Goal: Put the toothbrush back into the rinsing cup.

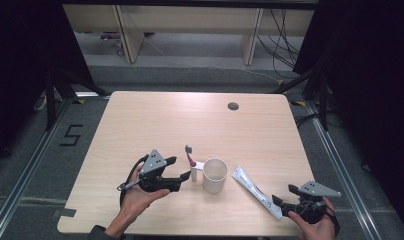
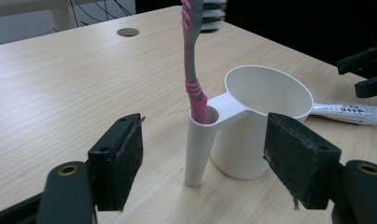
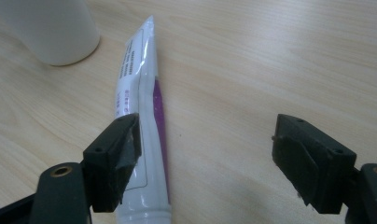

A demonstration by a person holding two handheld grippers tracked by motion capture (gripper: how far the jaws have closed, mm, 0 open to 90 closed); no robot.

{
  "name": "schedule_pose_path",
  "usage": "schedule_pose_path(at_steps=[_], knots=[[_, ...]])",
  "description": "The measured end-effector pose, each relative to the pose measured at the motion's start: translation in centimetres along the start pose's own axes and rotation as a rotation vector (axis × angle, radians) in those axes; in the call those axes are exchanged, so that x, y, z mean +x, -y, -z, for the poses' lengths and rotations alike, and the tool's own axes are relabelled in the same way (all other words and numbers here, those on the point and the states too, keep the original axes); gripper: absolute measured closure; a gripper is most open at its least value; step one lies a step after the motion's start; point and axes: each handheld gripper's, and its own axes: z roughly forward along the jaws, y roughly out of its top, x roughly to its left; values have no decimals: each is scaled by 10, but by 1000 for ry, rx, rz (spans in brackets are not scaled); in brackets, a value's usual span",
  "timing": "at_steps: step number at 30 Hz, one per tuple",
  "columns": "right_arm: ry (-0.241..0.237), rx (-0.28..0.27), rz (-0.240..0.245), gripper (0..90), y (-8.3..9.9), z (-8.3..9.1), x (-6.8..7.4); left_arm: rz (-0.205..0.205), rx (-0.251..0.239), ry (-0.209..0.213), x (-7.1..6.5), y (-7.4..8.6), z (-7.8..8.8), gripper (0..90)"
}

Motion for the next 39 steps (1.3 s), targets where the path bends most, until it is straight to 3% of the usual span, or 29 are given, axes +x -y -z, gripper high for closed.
schedule_pose_path(at_steps=[39], knots=[[-6, 5, -5, 248, 1, -1, -2, -6, 77, 30, 2, 34, 27, 202]])
